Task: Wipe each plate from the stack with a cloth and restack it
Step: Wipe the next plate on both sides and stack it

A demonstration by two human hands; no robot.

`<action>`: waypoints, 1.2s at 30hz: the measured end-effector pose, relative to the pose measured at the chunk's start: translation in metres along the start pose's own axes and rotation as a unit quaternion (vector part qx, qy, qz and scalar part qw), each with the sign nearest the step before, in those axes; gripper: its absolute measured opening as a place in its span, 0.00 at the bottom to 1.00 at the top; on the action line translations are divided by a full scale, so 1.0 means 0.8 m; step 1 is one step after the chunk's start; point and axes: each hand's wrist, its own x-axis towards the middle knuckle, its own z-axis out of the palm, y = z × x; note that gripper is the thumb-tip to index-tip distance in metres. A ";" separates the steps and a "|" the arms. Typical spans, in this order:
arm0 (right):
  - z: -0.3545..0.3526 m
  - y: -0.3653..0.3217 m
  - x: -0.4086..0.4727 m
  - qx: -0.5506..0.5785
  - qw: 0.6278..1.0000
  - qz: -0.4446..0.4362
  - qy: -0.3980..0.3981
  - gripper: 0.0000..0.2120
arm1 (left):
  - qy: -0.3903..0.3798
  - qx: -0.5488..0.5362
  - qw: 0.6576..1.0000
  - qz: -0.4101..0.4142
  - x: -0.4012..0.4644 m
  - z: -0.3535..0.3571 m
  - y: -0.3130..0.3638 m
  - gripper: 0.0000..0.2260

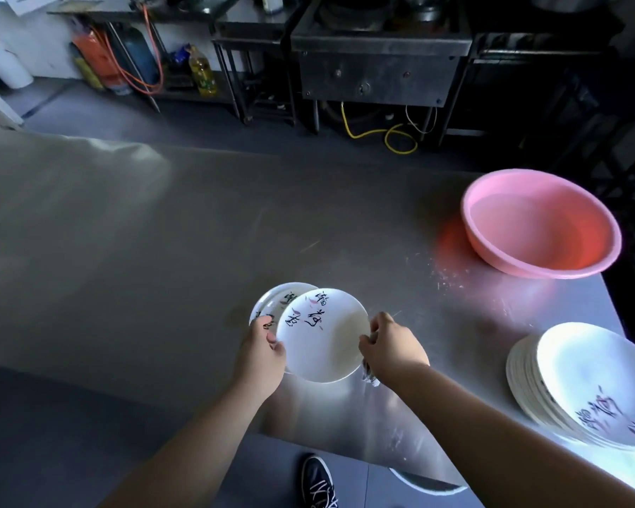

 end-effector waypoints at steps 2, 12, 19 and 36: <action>-0.014 0.020 -0.009 0.009 1.000 -0.004 0.004 0.07 | -0.007 -0.025 1.000 0.003 -0.011 0.009 0.008 0.19; -0.047 0.146 -0.068 0.007 0.999 0.041 0.019 0.07 | -0.081 -0.017 0.996 0.041 -0.082 0.105 0.030 0.12; -0.036 0.208 -0.074 -0.025 0.996 0.080 0.006 0.09 | -0.115 0.021 0.992 0.057 -0.105 0.162 0.038 0.13; -0.017 0.204 -0.051 0.006 0.985 -0.116 0.124 0.16 | -0.062 0.232 0.933 0.269 -0.094 0.187 -0.017 0.32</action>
